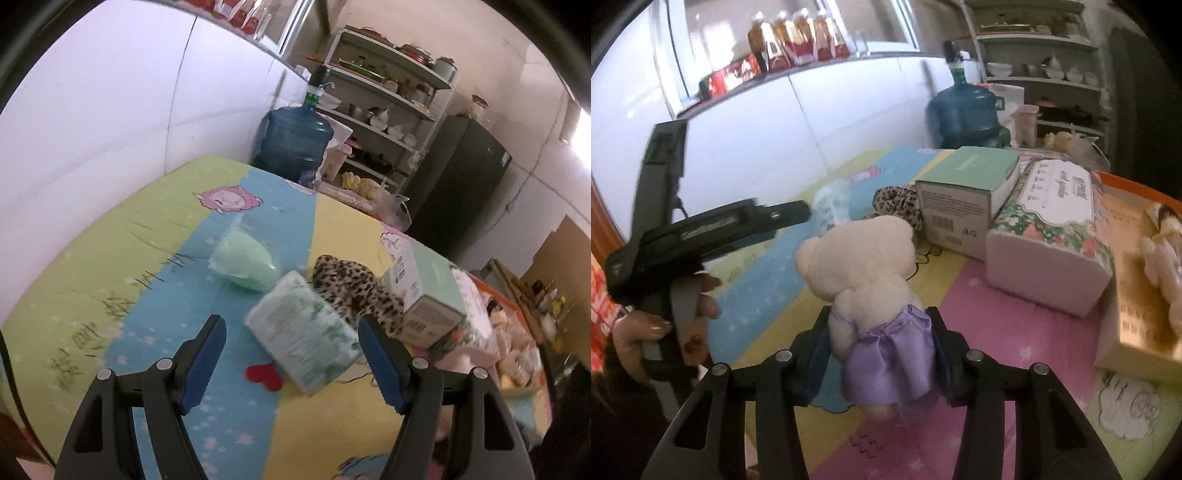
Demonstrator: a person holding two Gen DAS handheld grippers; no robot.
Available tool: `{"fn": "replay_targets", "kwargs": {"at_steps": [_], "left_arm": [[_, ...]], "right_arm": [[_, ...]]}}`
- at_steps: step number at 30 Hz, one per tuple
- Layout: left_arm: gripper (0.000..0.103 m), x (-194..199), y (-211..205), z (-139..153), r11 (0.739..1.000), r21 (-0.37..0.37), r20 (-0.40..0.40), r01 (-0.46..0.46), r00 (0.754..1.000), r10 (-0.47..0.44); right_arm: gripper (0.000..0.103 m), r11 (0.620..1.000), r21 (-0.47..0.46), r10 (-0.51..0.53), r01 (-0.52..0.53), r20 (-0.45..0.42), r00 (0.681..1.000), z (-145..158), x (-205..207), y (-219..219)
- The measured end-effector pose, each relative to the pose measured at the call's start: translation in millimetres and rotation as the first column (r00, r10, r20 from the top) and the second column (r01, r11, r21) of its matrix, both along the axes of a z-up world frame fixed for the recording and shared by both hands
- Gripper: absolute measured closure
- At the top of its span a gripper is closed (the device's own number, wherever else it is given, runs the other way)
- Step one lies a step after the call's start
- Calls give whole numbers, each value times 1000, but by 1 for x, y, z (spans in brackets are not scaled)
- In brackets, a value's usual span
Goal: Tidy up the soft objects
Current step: 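Close the right tool on the white teddy bear's purple dress while the left tool grasps the white tissue pack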
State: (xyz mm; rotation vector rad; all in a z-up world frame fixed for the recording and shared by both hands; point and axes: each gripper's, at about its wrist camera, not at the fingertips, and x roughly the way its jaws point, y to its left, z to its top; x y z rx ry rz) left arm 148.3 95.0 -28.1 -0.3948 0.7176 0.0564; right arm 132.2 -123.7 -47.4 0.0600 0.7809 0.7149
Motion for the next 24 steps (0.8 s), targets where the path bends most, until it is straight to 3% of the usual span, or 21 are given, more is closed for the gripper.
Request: {"fn": "replay_targets", "kwargs": {"at_steps": [9,18,19,20,24], "left_arm": [[30,17,-2,-18,989,-69,-19,-130,991,129],[30,29,-10,-37,984,-107,-80,-141,988,133],[32,28,-11,-37,984,-110,-69,-137,989,130],[40,28,-11,-37,984,-116,-63,-132,990,125],[51,23,-15,-37,990,-108,-45,-88,995,84]], "right_arm": [[52,998,62,28,-29,13,1000,1,-17,-11],[52,993,109,46,-47,10,999,-1,-17,-21],[52,992,115,47,-47,8,999,-2,-18,-23],[52,992,118,46,-47,6,999,-3,-18,-25],[52,991,131,38,-37,-7,999,-5,-18,-29]]}}
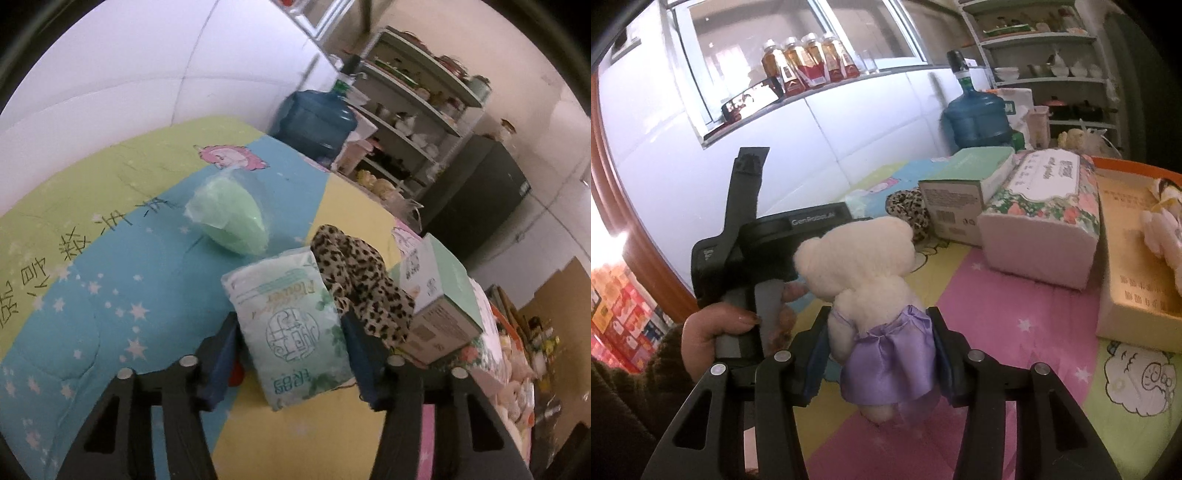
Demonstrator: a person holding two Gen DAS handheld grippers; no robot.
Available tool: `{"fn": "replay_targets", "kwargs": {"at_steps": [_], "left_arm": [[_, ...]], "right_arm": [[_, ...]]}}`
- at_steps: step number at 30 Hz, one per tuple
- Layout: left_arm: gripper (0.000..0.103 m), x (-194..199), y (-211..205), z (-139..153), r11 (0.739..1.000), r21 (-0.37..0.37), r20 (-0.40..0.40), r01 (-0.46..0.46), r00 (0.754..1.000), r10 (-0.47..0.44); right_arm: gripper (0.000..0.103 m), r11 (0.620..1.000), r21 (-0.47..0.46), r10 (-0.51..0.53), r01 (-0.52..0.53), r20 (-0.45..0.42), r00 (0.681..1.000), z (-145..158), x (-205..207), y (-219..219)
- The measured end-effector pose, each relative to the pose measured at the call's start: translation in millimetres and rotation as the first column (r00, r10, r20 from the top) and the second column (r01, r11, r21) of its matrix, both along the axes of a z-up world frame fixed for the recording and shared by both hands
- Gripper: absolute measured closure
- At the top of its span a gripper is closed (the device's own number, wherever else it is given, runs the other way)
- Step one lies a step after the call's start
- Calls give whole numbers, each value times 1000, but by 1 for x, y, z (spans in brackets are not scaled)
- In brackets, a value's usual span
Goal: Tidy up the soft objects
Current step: 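Close the right tool on the white teddy bear's purple dress while the left tool grasps the white tissue pack, then carry the teddy bear and tissue pack in both tools over the cardboard box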
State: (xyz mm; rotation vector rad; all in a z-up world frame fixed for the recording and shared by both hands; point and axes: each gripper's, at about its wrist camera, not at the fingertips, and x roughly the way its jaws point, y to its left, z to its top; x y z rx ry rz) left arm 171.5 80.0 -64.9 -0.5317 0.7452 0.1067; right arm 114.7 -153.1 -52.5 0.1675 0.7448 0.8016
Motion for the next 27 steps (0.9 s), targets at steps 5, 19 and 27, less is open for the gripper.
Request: {"fn": "replay_targets", "kwargs": {"at_steps": [5,19,27], "left_arm": [[53,-13,-2,5,1000,22,27,10,1000,-11],[53,-51,-23,41,988,122,109,89,989,-103],[53,-65,-53,52,970,163,125,182,971,-203]], "right_arm": [[52,1000,14,-2,2,-1,1000,0,-1,-3],[52,995,-7,-99,99,59,993,12,-15,-4],[52,989,-12,-149,150,82,986,22,-27,-8]]}}
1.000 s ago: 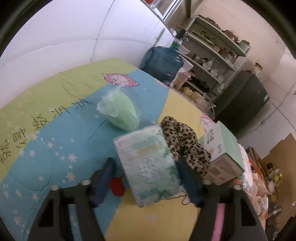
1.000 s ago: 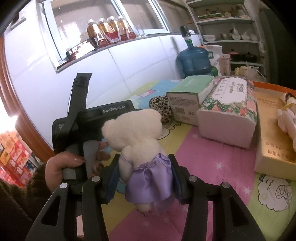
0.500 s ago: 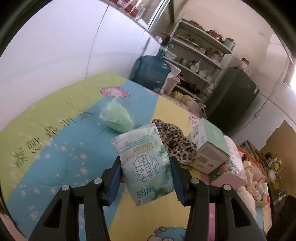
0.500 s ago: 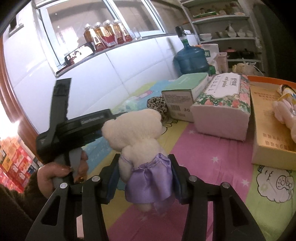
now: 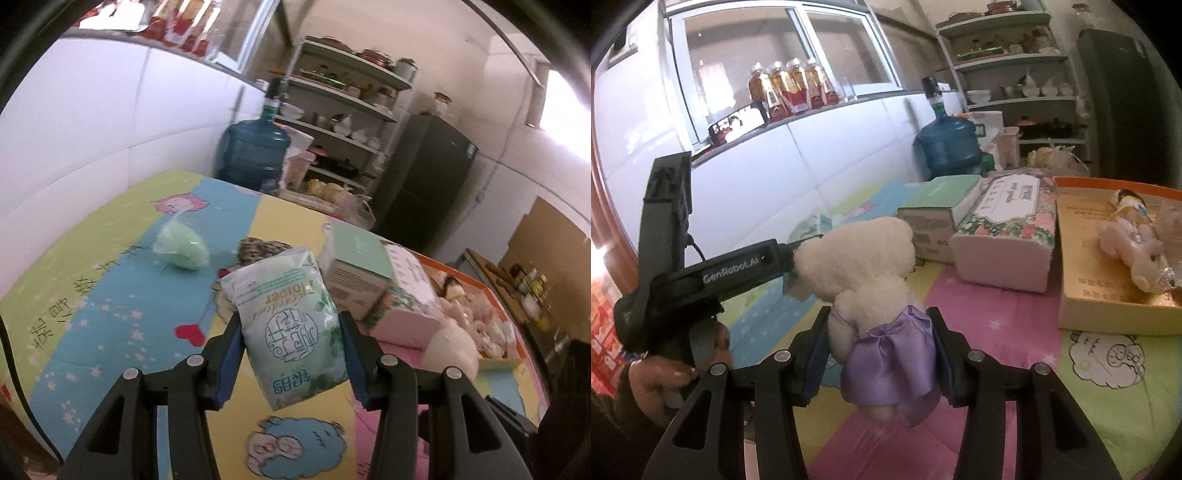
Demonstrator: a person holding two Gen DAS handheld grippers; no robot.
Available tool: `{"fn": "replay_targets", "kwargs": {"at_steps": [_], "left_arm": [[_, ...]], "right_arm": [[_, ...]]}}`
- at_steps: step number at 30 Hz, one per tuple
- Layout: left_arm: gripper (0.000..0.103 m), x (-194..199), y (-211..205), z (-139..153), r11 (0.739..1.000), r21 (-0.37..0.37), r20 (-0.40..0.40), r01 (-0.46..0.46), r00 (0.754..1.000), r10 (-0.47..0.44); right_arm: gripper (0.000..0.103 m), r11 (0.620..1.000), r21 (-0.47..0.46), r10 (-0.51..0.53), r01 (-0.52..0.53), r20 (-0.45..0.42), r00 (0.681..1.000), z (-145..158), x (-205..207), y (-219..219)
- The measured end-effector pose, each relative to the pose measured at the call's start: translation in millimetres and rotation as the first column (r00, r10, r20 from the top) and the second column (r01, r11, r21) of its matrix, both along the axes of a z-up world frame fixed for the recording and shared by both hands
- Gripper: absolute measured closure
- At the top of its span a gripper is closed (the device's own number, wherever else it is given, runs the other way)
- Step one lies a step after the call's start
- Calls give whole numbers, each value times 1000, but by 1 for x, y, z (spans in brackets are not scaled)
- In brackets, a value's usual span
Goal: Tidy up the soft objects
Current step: 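Carry the teddy bear and tissue pack in both tools over the cardboard box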
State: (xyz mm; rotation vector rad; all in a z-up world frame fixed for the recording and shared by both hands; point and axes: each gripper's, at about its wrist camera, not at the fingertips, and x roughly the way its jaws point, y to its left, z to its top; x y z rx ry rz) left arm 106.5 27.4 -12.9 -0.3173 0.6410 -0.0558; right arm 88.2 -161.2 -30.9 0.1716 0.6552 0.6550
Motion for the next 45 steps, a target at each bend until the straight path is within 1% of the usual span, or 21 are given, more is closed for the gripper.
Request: {"fn": "replay_targets", "kwargs": {"at_steps": [6,9,14,21,30,36,45], "left_arm": [[53,-3,-23,8,997,11,13,72,997,-72],[53,-3,-37,11,994,15,19,111,994,-111],[53,0,-58,13,986,26,18,164,986,-165],[53,2,-89,17,972,49,21,230,973,-231],[53,5,-126,25,955,87,39,285,957,-289],[53,11,-149,29,943,96,49,318,945,-324],[53,22,-178,24,930,99,31,353,933,-357]], "right_arm": [[52,999,-3,-40,40,13,999,5,-9,-9],[52,997,-15,-79,80,29,996,8,-16,-18],[52,985,-14,-169,170,43,985,10,-26,-46],[52,966,-9,-256,257,59,965,15,-31,-81],[52,938,6,-345,346,81,935,20,-34,-121],[52,921,17,-389,390,91,917,23,-36,-145],[52,895,27,-445,445,87,891,22,-33,-177]]}}
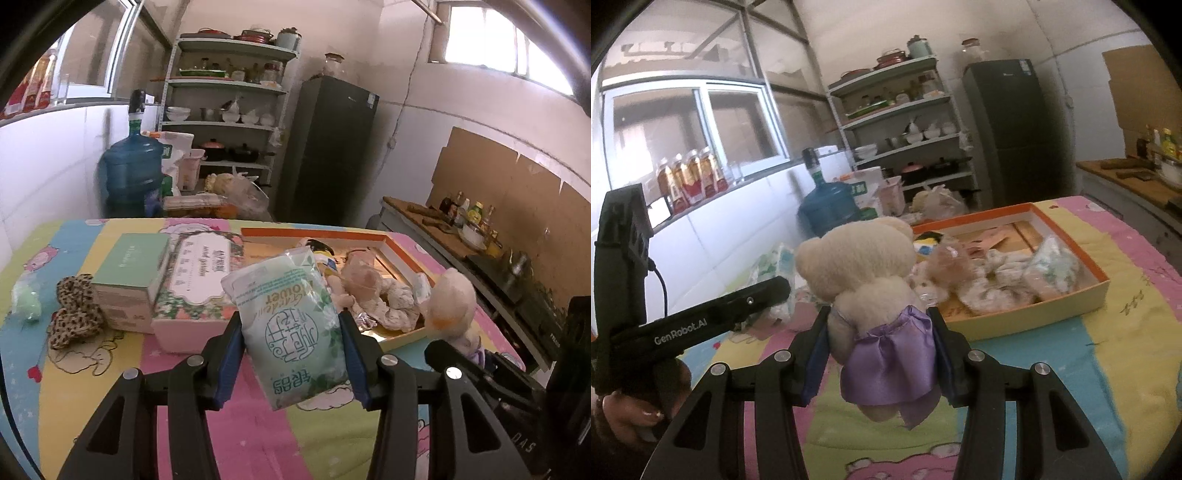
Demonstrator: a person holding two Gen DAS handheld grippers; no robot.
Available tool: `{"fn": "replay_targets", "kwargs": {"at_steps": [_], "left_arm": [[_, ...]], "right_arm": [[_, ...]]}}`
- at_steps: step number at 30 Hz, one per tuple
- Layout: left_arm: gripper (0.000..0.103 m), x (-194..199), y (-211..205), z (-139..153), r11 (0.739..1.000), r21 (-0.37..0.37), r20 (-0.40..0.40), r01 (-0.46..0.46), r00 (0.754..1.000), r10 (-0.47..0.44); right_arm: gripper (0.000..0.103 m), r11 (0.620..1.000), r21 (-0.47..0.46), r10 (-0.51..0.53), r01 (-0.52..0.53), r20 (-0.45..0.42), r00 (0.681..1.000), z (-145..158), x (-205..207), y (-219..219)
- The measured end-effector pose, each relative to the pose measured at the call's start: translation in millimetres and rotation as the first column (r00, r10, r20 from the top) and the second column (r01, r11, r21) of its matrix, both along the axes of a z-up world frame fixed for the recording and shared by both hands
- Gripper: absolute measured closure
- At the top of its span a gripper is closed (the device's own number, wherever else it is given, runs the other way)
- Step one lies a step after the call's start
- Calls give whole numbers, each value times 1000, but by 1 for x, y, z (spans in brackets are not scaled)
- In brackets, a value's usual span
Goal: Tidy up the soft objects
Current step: 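Carry the teddy bear and tissue pack in both tools over the cardboard box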
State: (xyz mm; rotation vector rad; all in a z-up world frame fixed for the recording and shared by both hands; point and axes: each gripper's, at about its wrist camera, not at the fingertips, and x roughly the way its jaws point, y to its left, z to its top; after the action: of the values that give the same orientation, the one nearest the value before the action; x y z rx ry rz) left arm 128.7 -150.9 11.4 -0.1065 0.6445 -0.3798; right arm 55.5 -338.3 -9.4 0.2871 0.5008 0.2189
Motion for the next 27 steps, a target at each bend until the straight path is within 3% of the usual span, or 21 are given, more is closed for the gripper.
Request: {"fn": "replay_targets", "kwargs": {"at_steps": [14,27], "left_arm": [[53,35,-42,-7,1000,2,-17,30,999,-30],[53,78,-74,-12,999,-10,-30,47,998,-47]], "right_arm": [[52,997,20,-70,70,16,997,2,20,-39],[52,995,33,-93,92,9,996,0,65,-63]]}}
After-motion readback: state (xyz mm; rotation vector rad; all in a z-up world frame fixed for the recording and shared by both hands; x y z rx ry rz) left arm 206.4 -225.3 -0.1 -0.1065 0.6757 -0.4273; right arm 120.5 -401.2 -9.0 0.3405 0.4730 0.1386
